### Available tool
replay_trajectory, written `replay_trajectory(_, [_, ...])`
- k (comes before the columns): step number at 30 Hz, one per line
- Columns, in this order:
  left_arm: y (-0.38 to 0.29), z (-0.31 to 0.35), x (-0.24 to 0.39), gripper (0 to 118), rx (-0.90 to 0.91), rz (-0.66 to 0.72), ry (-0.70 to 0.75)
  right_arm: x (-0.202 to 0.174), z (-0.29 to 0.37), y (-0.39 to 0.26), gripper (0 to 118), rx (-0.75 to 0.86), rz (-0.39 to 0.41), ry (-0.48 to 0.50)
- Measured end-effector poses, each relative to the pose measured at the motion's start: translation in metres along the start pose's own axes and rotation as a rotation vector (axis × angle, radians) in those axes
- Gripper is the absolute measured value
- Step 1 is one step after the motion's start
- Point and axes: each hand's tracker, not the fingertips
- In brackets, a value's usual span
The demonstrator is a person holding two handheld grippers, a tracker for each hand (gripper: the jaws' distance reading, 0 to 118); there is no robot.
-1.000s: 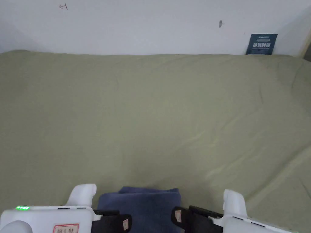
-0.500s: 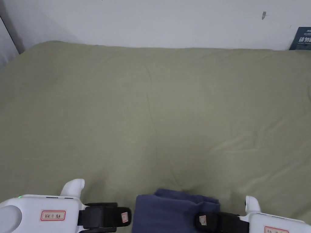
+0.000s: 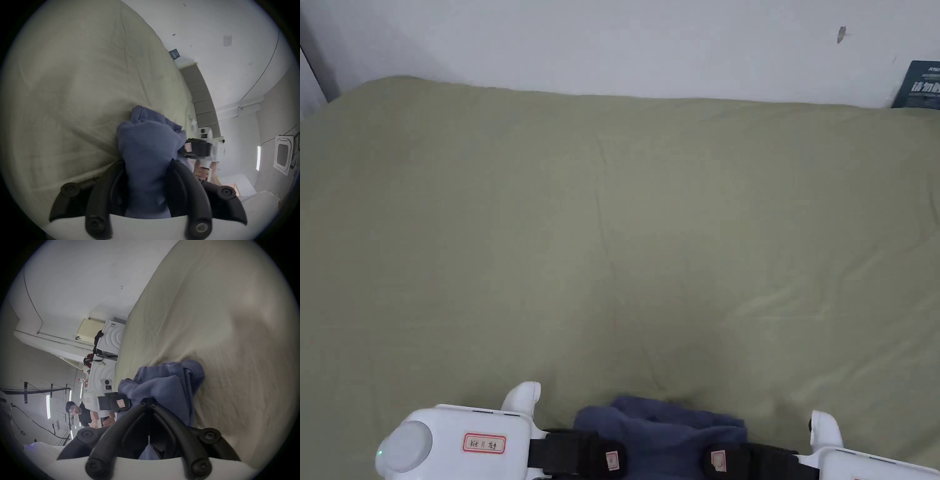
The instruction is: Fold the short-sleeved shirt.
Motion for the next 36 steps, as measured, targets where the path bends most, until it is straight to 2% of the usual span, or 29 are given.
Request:
replay_trajectory(2, [0.004,0.006,-0.007,37,0.002,0.08,-0.108,-0.006,0.004,0.001,2,0.003,0.015,-0.013])
replay_trajectory(7, [0.015,0.05,-0.007,35,0.022,0.051,-0.086,-0.021,0.019,0.005,2,0.027,0.068,-0.022])
replay_trajectory(14, [0.066,0.19,-0.053,35,0.115,0.051,0.209,-0.037,0.032,0.017,2,0.085,0.143,-0.065])
replay_trajectory(18, [0.094,0.265,-0.09,35,0.142,0.119,0.367,-0.04,0.037,0.026,2,0.117,0.158,-0.083])
replay_trajectory(20, [0.1,0.284,-0.092,35,0.139,0.121,0.44,-0.044,0.042,0.03,2,0.139,0.165,-0.097])
replay_trajectory(25, [0.12,0.302,-0.099,35,0.151,0.129,0.479,-0.037,0.052,0.037,2,0.184,0.158,-0.127])
replay_trajectory(29, [0.121,0.298,-0.091,36,0.129,0.084,0.506,-0.029,0.062,0.044,2,0.191,0.155,-0.134])
replay_trajectory(30, [0.121,0.298,-0.087,49,0.144,0.053,0.54,-0.029,0.064,0.046,2,0.189,0.156,-0.142])
replay_trajectory(31, [0.121,0.302,-0.086,75,0.184,0.027,0.548,-0.029,0.066,0.047,2,0.189,0.158,-0.144])
replay_trajectory(32, [0.121,0.304,-0.082,107,0.199,0.015,0.55,-0.029,0.067,0.046,2,0.191,0.164,-0.141])
replay_trajectory(33, [0.12,0.308,-0.077,118,0.218,0.017,0.568,-0.03,0.069,0.047,2,0.193,0.168,-0.137])
replay_trajectory(36, [0.118,0.325,-0.068,118,0.294,-0.018,0.682,-0.03,0.078,0.047,2,0.212,0.178,-0.126])
